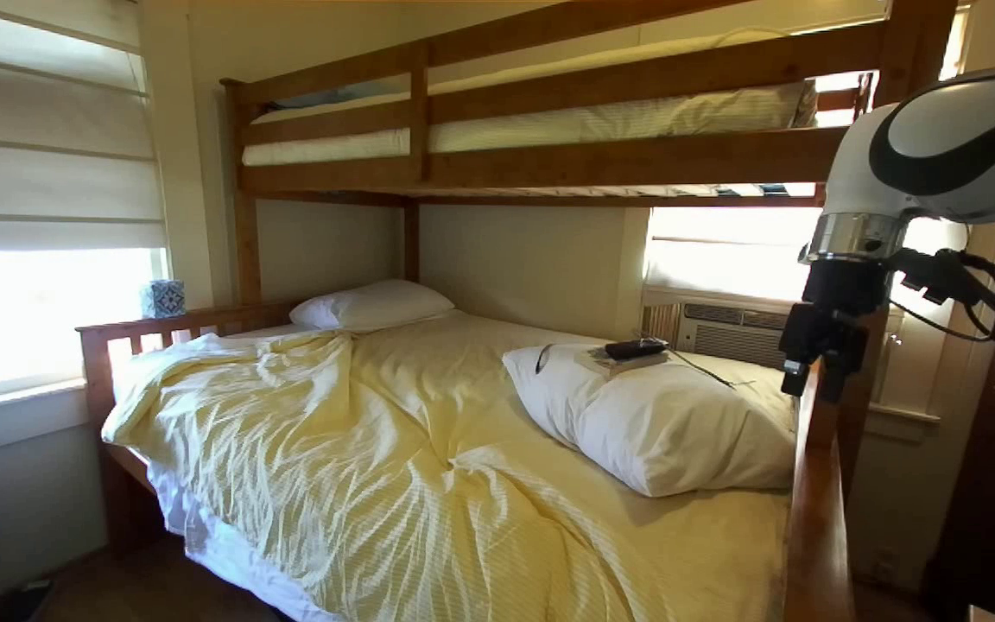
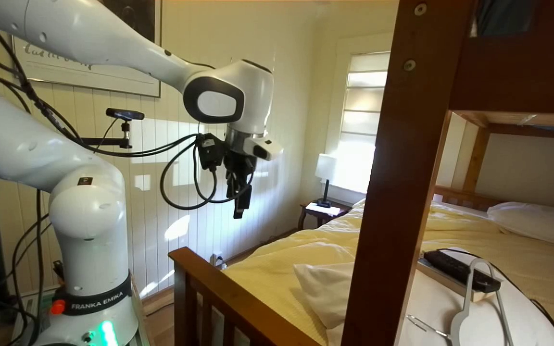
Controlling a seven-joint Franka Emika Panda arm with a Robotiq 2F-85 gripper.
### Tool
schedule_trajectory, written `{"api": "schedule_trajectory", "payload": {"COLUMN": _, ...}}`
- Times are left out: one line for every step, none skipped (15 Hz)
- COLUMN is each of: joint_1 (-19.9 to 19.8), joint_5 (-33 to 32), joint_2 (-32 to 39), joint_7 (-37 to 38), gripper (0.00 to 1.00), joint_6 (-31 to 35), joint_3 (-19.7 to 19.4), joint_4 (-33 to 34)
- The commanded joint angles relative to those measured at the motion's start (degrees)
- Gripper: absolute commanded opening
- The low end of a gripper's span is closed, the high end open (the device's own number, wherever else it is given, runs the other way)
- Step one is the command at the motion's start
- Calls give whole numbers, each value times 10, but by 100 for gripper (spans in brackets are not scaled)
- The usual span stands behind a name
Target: Put the remote directly onto the bed
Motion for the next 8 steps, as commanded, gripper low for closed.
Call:
{"api": "schedule_trajectory", "payload": {"joint_1": -12, "joint_5": 9, "joint_2": 2, "joint_7": -8, "gripper": 100, "joint_6": -2, "joint_3": 11, "joint_4": 1}}
{"api": "schedule_trajectory", "payload": {"joint_1": -12, "joint_5": 9, "joint_2": 2, "joint_7": -8, "gripper": 100, "joint_6": -2, "joint_3": 11, "joint_4": 1}}
{"api": "schedule_trajectory", "payload": {"joint_1": -12, "joint_5": 9, "joint_2": 2, "joint_7": -8, "gripper": 100, "joint_6": -2, "joint_3": 11, "joint_4": 1}}
{"api": "schedule_trajectory", "payload": {"joint_1": -12, "joint_5": 9, "joint_2": 2, "joint_7": -8, "gripper": 100, "joint_6": -2, "joint_3": 11, "joint_4": 1}}
{"api": "schedule_trajectory", "payload": {"joint_1": -12, "joint_5": 9, "joint_2": 2, "joint_7": -8, "gripper": 100, "joint_6": -2, "joint_3": 11, "joint_4": 1}}
{"api": "schedule_trajectory", "payload": {"joint_1": -12, "joint_5": 9, "joint_2": 2, "joint_7": -8, "gripper": 100, "joint_6": -2, "joint_3": 11, "joint_4": 1}}
{"api": "schedule_trajectory", "payload": {"joint_1": -12, "joint_5": 9, "joint_2": 2, "joint_7": -8, "gripper": 100, "joint_6": -2, "joint_3": 11, "joint_4": 1}}
{"api": "schedule_trajectory", "payload": {"joint_1": -12, "joint_5": 9, "joint_2": 2, "joint_7": -8, "gripper": 100, "joint_6": -2, "joint_3": 11, "joint_4": 1}}
